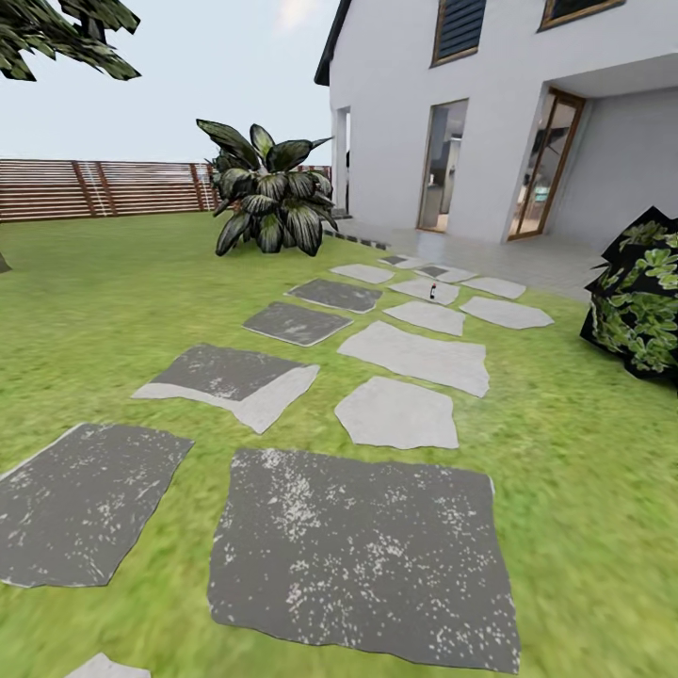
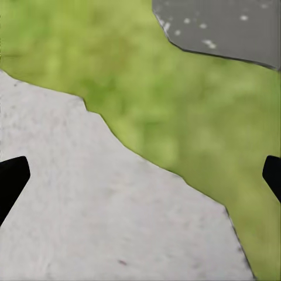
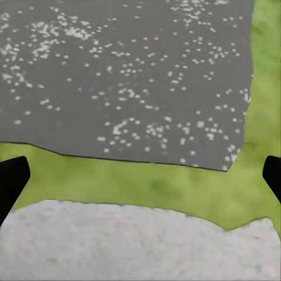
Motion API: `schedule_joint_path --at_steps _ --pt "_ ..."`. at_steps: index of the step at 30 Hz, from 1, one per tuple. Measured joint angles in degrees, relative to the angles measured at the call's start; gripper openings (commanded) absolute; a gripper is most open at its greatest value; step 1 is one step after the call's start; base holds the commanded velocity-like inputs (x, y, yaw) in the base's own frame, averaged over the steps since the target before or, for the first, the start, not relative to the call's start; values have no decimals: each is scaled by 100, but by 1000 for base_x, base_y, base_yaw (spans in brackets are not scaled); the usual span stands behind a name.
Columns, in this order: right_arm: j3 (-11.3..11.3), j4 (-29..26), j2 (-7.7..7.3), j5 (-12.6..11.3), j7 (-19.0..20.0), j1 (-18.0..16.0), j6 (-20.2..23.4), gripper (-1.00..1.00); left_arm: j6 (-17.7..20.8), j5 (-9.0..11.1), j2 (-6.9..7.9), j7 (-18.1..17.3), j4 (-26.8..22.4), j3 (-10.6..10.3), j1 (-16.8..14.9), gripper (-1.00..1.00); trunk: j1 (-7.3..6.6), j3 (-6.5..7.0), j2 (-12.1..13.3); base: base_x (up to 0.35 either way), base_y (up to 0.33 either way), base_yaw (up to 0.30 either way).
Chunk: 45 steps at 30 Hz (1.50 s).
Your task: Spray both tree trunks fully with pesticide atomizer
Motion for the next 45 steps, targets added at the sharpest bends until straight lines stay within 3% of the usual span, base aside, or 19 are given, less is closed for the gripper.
schedule_joint_path --at_steps 6,18,45 --pt "-8 126 69 -30 1 -129 -3 100 0 1 7 0 1 17 0 100 0 0 0 31 0 0" --pt "-27 140 69 -34 -30 -219 0 100 0 4 9 0 1 18 0 100 -3 0 0 315 0 -26" --pt "-25 150 70 -34 -40 -220 -2 100 0 6 18 0 0 18 0 100 -2 1 1 339 0 -223"
